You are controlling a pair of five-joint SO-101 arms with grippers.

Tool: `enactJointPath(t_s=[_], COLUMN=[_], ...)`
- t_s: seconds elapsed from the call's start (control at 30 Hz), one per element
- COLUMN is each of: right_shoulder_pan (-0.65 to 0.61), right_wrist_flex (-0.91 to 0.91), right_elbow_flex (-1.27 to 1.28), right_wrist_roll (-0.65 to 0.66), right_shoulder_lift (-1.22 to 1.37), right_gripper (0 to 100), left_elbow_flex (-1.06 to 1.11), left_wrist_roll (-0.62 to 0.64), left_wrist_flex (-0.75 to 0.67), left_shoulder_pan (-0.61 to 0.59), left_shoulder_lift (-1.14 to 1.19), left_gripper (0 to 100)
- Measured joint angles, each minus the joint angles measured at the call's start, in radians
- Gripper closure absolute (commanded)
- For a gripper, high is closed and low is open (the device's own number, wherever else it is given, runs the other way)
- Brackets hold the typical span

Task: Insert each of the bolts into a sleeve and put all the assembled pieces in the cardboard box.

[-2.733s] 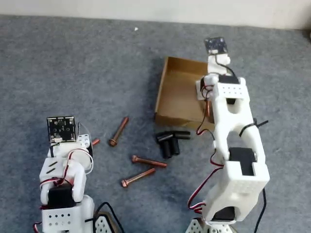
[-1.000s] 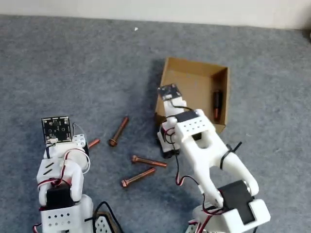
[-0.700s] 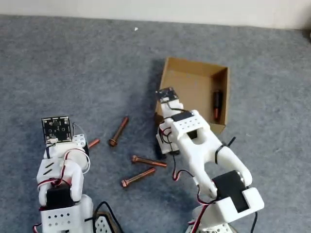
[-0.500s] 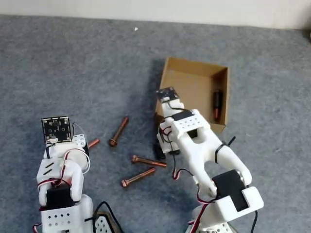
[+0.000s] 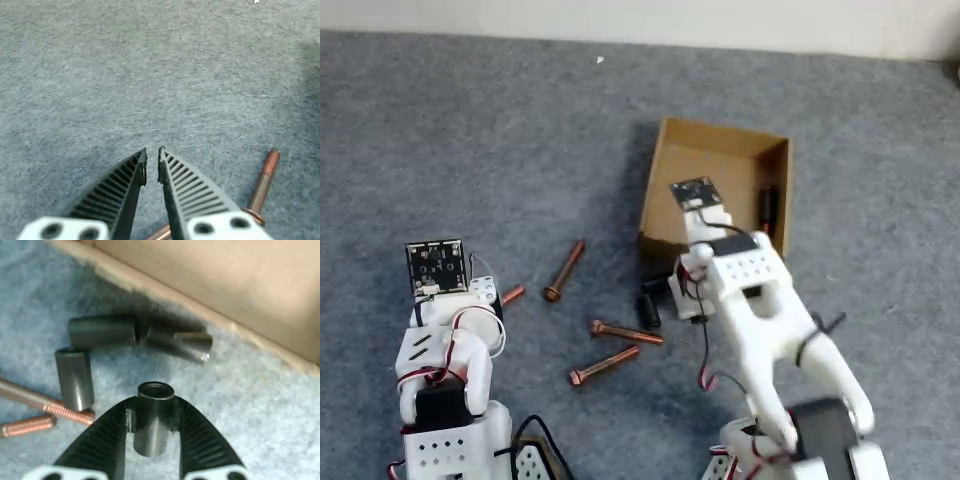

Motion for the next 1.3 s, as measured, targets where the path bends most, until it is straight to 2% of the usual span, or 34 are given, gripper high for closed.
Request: enactJointPath(t_s=[0.1, 0.27, 0.47, 0.77, 0.9, 1.07, 1.3], right_shoulder_pan=[0.003, 0.006, 0.006, 0.018, 0.028, 0.028, 0.029], right_wrist_flex=[-0.049, -0.141, -0.198, -0.21, -0.221, -0.221, -0.221], right_elbow_flex=[0.081, 0.218, 0.293, 0.295, 0.295, 0.295, 0.295], right_wrist_roll=[0.0, 0.0, 0.0, 0.0, 0.0, 0.0, 0.0], right_shoulder_lift=[-0.129, -0.315, -0.434, -0.446, -0.446, -0.446, -0.446], right_gripper=[99.3, 99.3, 99.3, 99.3, 99.3, 99.3, 99.3], left_elbow_flex=[-0.018, -0.175, -0.316, -0.345, -0.379, -0.517, -0.664], left_wrist_roll=[0.0, -0.012, -0.193, -0.419, -0.479, -0.549, -0.709], left_wrist_flex=[0.023, 0.203, 0.353, 0.516, 0.52, 0.52, 0.502], left_shoulder_pan=[0.0, 0.0, 0.025, 0.026, 0.026, 0.026, 0.026], left_shoulder_lift=[0.0, 0.0, 0.005, 0.04, 0.209, 0.529, 0.944], left_gripper=[89, 88, 88, 82, 81, 81, 82])
